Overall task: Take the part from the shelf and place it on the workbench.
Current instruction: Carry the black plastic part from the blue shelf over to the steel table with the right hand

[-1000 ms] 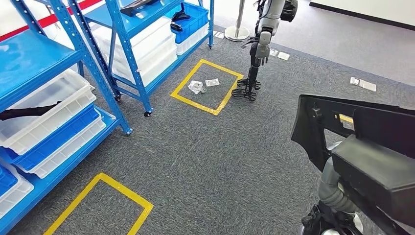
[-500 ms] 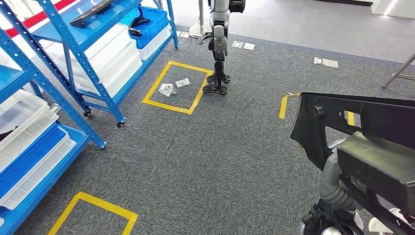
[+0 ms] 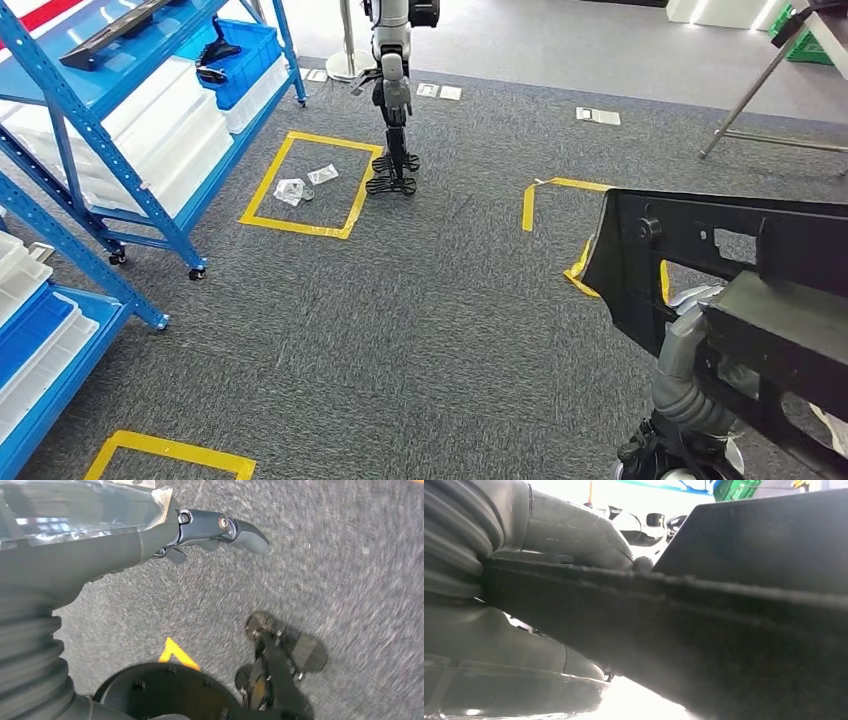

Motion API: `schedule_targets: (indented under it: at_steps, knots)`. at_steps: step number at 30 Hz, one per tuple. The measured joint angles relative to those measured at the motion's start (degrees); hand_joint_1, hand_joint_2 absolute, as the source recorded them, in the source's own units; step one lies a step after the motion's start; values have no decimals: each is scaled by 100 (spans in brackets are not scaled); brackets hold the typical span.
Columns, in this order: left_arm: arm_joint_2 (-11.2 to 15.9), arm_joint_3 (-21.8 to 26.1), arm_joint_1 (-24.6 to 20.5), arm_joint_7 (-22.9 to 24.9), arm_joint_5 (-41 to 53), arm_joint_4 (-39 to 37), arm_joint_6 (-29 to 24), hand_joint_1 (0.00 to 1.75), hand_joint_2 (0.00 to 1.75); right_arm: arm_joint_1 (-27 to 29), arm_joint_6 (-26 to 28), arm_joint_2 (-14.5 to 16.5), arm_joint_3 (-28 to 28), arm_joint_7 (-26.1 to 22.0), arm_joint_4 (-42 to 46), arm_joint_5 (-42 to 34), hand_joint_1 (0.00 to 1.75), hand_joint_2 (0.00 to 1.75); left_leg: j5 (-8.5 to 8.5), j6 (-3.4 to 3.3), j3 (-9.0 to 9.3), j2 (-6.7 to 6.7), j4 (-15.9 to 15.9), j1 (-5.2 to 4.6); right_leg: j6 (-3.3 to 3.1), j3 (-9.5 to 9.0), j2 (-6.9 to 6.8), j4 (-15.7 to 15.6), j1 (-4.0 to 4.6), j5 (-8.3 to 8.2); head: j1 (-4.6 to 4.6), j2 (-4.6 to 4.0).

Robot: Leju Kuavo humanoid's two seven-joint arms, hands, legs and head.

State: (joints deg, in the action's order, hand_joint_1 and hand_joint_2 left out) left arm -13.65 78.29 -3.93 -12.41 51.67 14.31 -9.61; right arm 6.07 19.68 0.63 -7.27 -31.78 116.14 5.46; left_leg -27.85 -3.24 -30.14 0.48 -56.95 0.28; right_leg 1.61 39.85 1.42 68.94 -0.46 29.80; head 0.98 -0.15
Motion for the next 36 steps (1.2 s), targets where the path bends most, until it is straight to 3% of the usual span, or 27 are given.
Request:
schedule_targets:
  at_steps: [2, 3, 4, 5, 7, 9, 11, 13, 16, 17, 18, 19, 20, 22, 24, 26, 28, 30, 32, 33, 34, 36]
  knots:
    - [-13, 3, 1, -1, -13, 8, 0, 0, 175, 7, -24, -10, 1, 1, -3, -10, 175, 175, -6, 1, -8, 120, -2, -1, 41, 232, -50, 477, -37, 139, 0, 0]
    - [-19, 4, 0, -2, -19, 12, -1, 0, 175, 8, -36, -16, 2, 2, -4, -15, 175, 175, -12, 7, -10, 189, -4, 1, 89, 262, -74, 548, -63, 135, 2, 0]
    - [-27, 4, -1, -5, -21, 14, -1, 0, 175, 6, -44, -22, 3, 2, -6, -17, 175, 175, -22, 21, -5, 254, -6, 7, 154, 169, -110, 382, -90, 50, 2, 0]
    - [-35, 4, -3, -9, -22, 14, 1, 0, 175, 2, -49, -25, 4, 2, -7, -19, 175, 175, -37, 43, 8, 312, -9, 15, 224, -35, -184, 13, -114, -89, 2, 0]
    - [-49, 4, -8, -19, -22, 21, 3, 0, 175, -17, -53, -27, 6, 2, -10, -19, 175, 175, -84, 112, 32, 411, -26, 1, 283, -464, -414, -765, -123, -310, 7, 0]
    - [-52, 4, -13, -30, -16, 37, 4, 0, 175, -34, -53, -28, 10, 2, -14, -19, 175, 175, -127, 177, 51, 492, -38, -29, 208, -622, -492, -1049, -94, -361, -10, 0]
    - [-55, 4, -21, -38, -12, 46, 4, 0, 175, -35, -53, -33, 22, 2, -14, -21, 175, 175, -150, 223, 73, 571, -32, -17, 115, -613, -364, -1054, -93, -381, -30, 0]
    - [-57, 4, -31, -43, -8, 52, 9, 0, 175, -34, -53, -33, 36, -2, -13, -23, 175, 175, -297, 274, 23, 423, -202, 22, 36, -606, -247, -1067, -125, -402, -37, 0]
    - [-58, 3, -29, -46, 17, 58, 17, 0, 175, -27, -49, -16, 44, -15, -12, -17, 175, 175, -877, 304, -464, 10, -1264, 45, -68, -594, -86, -1073, -131, -412, -57, 0]
    - [-58, 3, -23, -46, 27, 58, 17, 0, 175, -19, -44, -11, 46, -21, -12, -15, 175, 175, -990, 304, -633, -34, -1593, 45, -76, -591, -22, -1072, -124, -412, -60, 0]
    - [-58, 3, -17, -47, 36, 58, 20, 0, 175, -9, -39, -9, 48, -26, -12, -15, 175, 175, -987, 300, -721, -52, -1738, 45, -76, -592, 47, -1070, -120, -412, -60, 0]
    - [-58, 3, -13, -49, 43, 58, 24, 0, 175, 0, -34, -7, 51, -32, -12, -15, 175, 175, -861, 290, -697, -66, -1649, 46, -74, -600, 122, -1069, -120, -413, -60, 0]
    - [-58, 3, -11, -53, 49, 58, 31, 0, 175, 7, -31, -4, 55, -38, -12, -15, 175, 175, -655, 278, -569, -99, -1355, 51, -71, -611, 197, -1068, -123, -415, -60, 0]
    - [-58, 2, -11, -62, 65, 58, 45, 0, 175, 10, -26, 4, 63, -55, -12, -16, 175, 175, -261, 262, -223, -363, -571, 81, -47, -614, 333, -1053, -113, -420, -62, 0]
    - [-58, 1, -12, -66, 75, 58, 51, 0, 175, 11, -23, 13, 70, -72, -9, -16, 175, 175, -139, 256, -60, -562, -178, 85, 11, -577, 455, -1047, -98, -441, -62, 0]
    - [-58, -1, -15, -67, 79, 58, 58, 0, 175, 28, -21, 16, 77, -82, -5, -15, 175, 175, -123, 205, -48, -464, -135, 47, 98, -521, 582, -1075, -107, -484, -60, 0]
    - [-58, -2, -22, -69, 80, 58, 65, 0, 175, 42, -17, 15, 89, -87, -4, -15, 175, 175, -75, 112, -28, -310, -88, 35, 136, -417, 435, -963, -109, -440, -50, 0]
    - [-59, -2, -19, -72, 82, 60, 71, 0, 175, 42, -16, 15, 98, -93, -4, -14, 175, 175, -50, 42, -20, -138, -58, 25, 99, -140, 103, -402, -91, -179, -29, 0]
    - [-59, -2, -9, -73, 87, 60, 74, 0, 175, 47, -16, 16, 108, -99, -7, -16, 175, 175, -54, 18, -32, 39, -59, 0, 79, 216, -41, 367, -82, 111, -16, 0]
    - [-59, -2, -8, -77, 92, 60, 74, 0, 175, 55, -17, 15, 116, -104, -8, -18, 175, 175, -57, 15, -36, 124, -60, -7, 95, 304, -62, 571, -83, 165, -16, 0]
    - [-58, -2, -9, -82, 98, 60, 74, 0, 175, 61, -20, 16, 126, -110, -9, -21, 175, 175, -62, 16, -35, 202, -61, -11, 129, 269, -85, 535, -85, 132, -13, 0]
    - [-59, -6, -15, -96, 107, 59, 74, 0, 175, 67, -27, 17, 143, -125, -10, -26, 175, 175, -79, 33, -16, 338, -64, -15, 207, -126, -219, -146, -82, -105, -9, 0]
